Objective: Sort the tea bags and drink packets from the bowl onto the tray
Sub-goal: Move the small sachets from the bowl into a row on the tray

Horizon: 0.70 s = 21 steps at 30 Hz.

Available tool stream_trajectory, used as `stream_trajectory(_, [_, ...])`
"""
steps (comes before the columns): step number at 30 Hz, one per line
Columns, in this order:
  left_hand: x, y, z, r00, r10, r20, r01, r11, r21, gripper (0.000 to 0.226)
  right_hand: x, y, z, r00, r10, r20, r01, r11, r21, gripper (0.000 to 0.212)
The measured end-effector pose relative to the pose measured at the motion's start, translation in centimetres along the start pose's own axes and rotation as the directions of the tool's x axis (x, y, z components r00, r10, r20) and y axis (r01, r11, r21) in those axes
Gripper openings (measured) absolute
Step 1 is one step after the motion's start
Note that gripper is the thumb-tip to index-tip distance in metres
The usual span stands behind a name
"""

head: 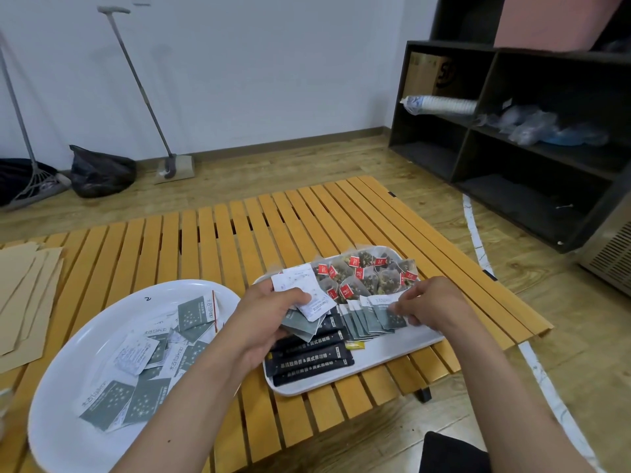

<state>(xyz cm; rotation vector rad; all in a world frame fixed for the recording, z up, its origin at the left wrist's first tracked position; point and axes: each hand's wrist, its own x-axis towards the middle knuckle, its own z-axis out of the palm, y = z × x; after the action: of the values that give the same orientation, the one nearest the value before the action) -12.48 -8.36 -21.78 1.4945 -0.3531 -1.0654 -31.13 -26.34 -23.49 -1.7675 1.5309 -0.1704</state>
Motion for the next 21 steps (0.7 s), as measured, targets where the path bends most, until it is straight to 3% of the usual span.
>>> stream_trajectory(6, [0.1, -0.2, 0.2, 0.999, 0.033, 0.020, -0.034, 0.999, 0.021, 0.031, -0.5, -0.5, 1.0, 0.990, -0.127, 0.062, 0.130, 0.990, -0.049, 0.018])
stream_trajectory(12, [0.2, -0.7, 0.2, 0.996, 0.084, 0.018, -0.085, 0.995, 0.060, 0.040, -0.5, -0.6, 1.4, 0.988, -0.136, 0.079, 0.140, 0.989, -0.052, 0.015])
stream_trajectory(16, [0.3, -0.8, 0.3, 0.992, 0.123, 0.012, -0.123, 0.988, 0.096, 0.051, -2.4, -1.6, 1.2, 0.959, -0.283, 0.016, 0.271, 0.931, 0.243, 0.016])
stream_trajectory(18, [0.3, -0.8, 0.4, 0.989, 0.144, 0.013, -0.145, 0.983, 0.109, 0.052, -3.8, -2.6, 1.4, 0.929, -0.350, 0.121, 0.272, 0.867, 0.418, 0.024])
stream_trajectory(21, [0.2, -0.9, 0.5, 0.985, 0.171, 0.002, -0.170, 0.980, 0.105, 0.049, -4.7, -3.5, 2.4, 0.890, -0.356, 0.283, 0.200, 0.865, 0.461, 0.032])
